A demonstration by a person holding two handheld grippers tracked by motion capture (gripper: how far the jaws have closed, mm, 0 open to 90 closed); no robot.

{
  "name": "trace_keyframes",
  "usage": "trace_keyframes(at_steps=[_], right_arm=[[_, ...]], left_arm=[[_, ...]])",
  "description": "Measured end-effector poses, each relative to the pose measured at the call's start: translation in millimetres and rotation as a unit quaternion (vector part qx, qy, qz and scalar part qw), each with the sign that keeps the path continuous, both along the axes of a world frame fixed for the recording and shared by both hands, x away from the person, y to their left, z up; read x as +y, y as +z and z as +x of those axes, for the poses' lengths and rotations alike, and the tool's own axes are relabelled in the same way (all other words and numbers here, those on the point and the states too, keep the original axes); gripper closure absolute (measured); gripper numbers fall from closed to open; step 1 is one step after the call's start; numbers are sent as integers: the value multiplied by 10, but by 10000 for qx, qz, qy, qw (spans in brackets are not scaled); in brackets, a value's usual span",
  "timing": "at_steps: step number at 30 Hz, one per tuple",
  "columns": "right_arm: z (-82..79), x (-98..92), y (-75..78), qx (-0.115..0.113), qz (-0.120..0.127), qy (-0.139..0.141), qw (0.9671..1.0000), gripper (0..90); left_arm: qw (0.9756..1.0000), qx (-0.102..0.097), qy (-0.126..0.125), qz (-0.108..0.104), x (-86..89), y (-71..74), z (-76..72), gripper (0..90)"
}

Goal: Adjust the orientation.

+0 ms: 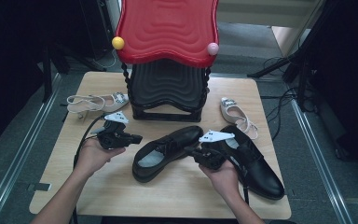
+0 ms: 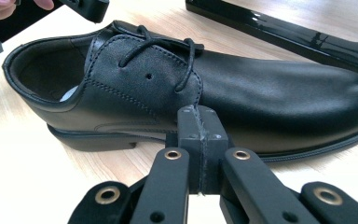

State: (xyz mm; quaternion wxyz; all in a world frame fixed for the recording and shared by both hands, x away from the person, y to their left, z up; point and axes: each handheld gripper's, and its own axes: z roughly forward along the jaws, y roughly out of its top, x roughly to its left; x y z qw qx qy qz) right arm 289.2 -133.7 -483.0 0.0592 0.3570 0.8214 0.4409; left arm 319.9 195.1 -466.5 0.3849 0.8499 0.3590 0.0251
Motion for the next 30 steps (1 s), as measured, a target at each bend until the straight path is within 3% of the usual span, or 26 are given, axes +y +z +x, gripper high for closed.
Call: trace_keyframes(at_steps=[6, 12, 17, 26, 30], right_arm=[[4, 102, -87, 104, -239, 48, 9996, 894], [14, 167, -126, 49, -431, 85, 9990, 900], [22, 167, -130, 58, -408, 86, 9991, 900], [88, 119, -133, 198, -350, 46, 9992, 900], [113, 104, -122, 289, -349, 37, 9990, 900]], left_arm=[[9990, 355, -66, 264, -100, -217, 68, 900], [9984, 537, -107, 143, -186, -289, 90, 900], [9976, 687, -64, -54, -163, -330, 86, 900], [9973, 706, -182, -77, -227, -325, -11, 900], [9963, 818, -157, -206, -240, -339, -43, 900]])
